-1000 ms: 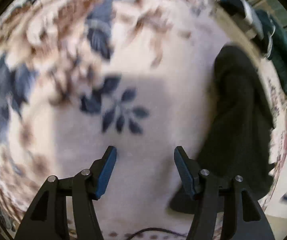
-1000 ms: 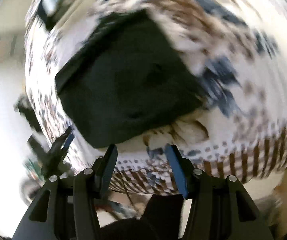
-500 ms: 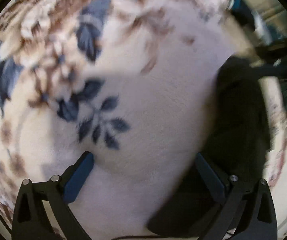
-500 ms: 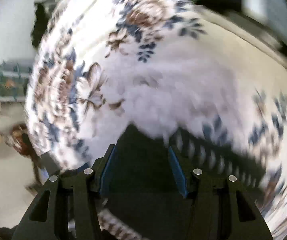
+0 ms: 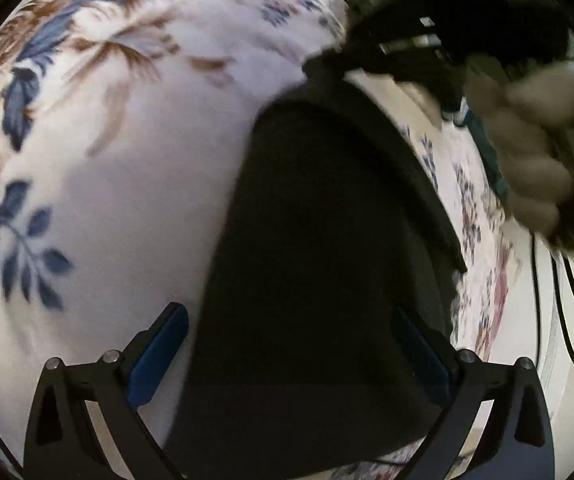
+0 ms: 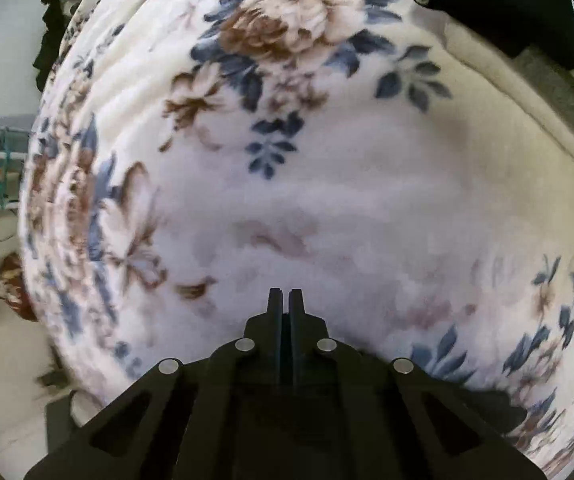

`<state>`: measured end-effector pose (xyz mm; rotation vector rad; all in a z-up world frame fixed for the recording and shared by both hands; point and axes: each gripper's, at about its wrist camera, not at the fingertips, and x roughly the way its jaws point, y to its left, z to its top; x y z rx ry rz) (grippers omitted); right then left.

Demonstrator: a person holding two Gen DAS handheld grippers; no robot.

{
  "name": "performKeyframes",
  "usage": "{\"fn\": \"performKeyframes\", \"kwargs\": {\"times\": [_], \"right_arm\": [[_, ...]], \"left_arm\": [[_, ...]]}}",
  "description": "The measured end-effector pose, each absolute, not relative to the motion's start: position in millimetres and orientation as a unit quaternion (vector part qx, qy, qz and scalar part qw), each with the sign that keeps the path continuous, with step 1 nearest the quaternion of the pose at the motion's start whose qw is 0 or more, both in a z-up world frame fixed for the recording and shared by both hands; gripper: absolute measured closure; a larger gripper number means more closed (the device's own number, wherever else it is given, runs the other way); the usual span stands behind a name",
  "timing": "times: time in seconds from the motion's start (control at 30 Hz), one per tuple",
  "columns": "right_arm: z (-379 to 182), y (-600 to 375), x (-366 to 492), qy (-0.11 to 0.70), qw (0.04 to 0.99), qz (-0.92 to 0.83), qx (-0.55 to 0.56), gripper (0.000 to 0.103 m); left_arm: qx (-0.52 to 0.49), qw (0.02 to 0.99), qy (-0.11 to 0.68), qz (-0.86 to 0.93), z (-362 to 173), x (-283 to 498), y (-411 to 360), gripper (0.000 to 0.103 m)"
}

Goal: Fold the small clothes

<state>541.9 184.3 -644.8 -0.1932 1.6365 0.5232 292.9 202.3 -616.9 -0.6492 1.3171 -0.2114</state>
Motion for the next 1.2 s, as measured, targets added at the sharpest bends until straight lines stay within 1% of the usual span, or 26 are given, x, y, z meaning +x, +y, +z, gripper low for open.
{"fn": "performKeyframes", "kwargs": {"times": [0.03, 0.07, 0.17, 0.2, 0.23, 0.27, 0.3, 0.33, 0.37, 0.4, 0.47, 0.5, 0.57, 0.67, 0.8, 0.83, 0.87, 0.9, 0.97, 1.03, 1.13, 1.17, 1.2], "right_arm": [[-643.6, 178.9, 545.1, 0.715, 0.655, 0.233, -0.081, 0.103], [-642.5, 170.7, 549.7, 0.719, 0.65, 0.238, -0.054, 0.103], [-622.7, 119.6, 559.2, 0.735, 0.629, 0.247, 0.064, 0.102], [-607.2, 90.8, 557.4, 0.728, 0.633, 0.247, 0.096, 0.098], [-594.7, 65.2, 555.0, 0.721, 0.638, 0.244, 0.116, 0.092], [-583.8, 40.4, 550.2, 0.712, 0.646, 0.239, 0.134, 0.071], [-573.2, 10.0, 543.7, 0.702, 0.66, 0.222, 0.149, 0.049], [-565.8, -16.7, 537.7, 0.694, 0.673, 0.202, 0.156, 0.042], [-560.7, -41.9, 529.3, 0.687, 0.686, 0.178, 0.159, 0.04], [-559.8, -79.8, 517.3, 0.684, 0.695, 0.145, 0.167, 0.04], [-571.3, -121.8, 496.8, 0.687, 0.692, 0.105, 0.195, 0.04], [-585.3, -149.6, 483.7, 0.694, 0.681, 0.08, 0.22, 0.04], [-610.1, -172.9, 466.3, 0.705, 0.662, 0.068, 0.245, 0.04], [-638.1, -180.2, 448.4, 0.71, 0.649, 0.08, 0.262, 0.04], [-665.2, -152.9, 437.0, 0.722, 0.645, 0.125, 0.217, 0.041], [-667.7, -150.7, 438.2, 0.718, 0.653, 0.123, 0.21, 0.045], [-666.9, -151.9, 440.5, 0.7, 0.671, 0.112, 0.216, 0.07], [-664.7, -153.6, 444.3, 0.69, 0.677, 0.106, 0.231, 0.083], [-656.9, -165.7, 453.4, 0.659, 0.695, 0.077, 0.278, 0.086], [-650.1, -165.5, 465.5, 0.644, 0.712, 0.059, 0.274, 0.087], [-656.3, -147.2, 485.1, 0.694, 0.686, 0.069, 0.208, 0.085], [-658.0, -141.0, 490.5, 0.712, 0.674, 0.071, 0.183, 0.082], [-656.1, -136.4, 494.3, 0.722, 0.668, 0.069, 0.166, 0.074]], "left_arm": [[-0.286, 0.739, 0.603, -0.096, -613.9, 289.2, 200.4, 0.001], [-0.277, 0.741, 0.605, -0.096, -609.9, 290.3, 198.0, 0.001], [-0.263, 0.756, 0.592, -0.091, -590.2, 298.3, 204.5, 0.001], [-0.26, 0.763, 0.585, -0.089, -582.6, 304.8, 208.4, 0.001], [-0.257, 0.77, 0.578, -0.085, -575.3, 313.9, 212.4, 0.001], [-0.255, 0.774, 0.573, -0.085, -571.7, 318.5, 217.6, 0.001], [-0.254, 0.778, 0.568, -0.086, -568.1, 325.3, 221.5, 0.001], [-0.25, 0.781, 0.566, -0.083, -565.8, 331.6, 224.4, 0.001], [-0.247, 0.783, 0.564, -0.082, -565.3, 333.2, 231.5, 0.001], [-0.244, 0.785, 0.564, -0.083, -565.3, 344.5, 227.9, 0.001], [-0.236, 0.786, 0.566, -0.08, -570.1, 361.2, 221.0, 0.001], [-0.237, 0.783, 0.569, -0.082, -573.2, 367.1, 221.7, 0.001], [-0.236, 0.776, 0.579, -0.081, -578.9, 380.4, 219.1, 0.001], [-0.23, 0.768, 0.592, -0.077, -582.3, 381.2, 220.6, 0.001], [-0.207, 0.763, 0.609, -0.064, -585.7, 375.2, 218.3, 0.001], [-0.203, 0.761, 0.613, -0.062, -587.0, 374.4, 217.5, 0.001], [-0.2, 0.759, 0.617, -0.058, -588.9, 374.4, 216.4, 0.001], [-0.197, 0.759, 0.619, -0.055, -589.3, 373.6, 216.0, 0.001], [-0.193, 0.759, 0.62, -0.054, -590.1, 371.5, 214.7, 0.001], [-0.189, 0.757, 0.624, -0.049, -593.1, 368.7, 213.8, 0.001], [-0.195, 0.752, 0.628, -0.043, -597.0, 359.9, 213.5, 0.001], [-0.199, 0.751, 0.629, -0.042, -597.9, 355.8, 213.2, 0.001], [-0.204, 0.75, 0.628, -0.043, -598.4, 351.3, 212.7, 0.001]]}}
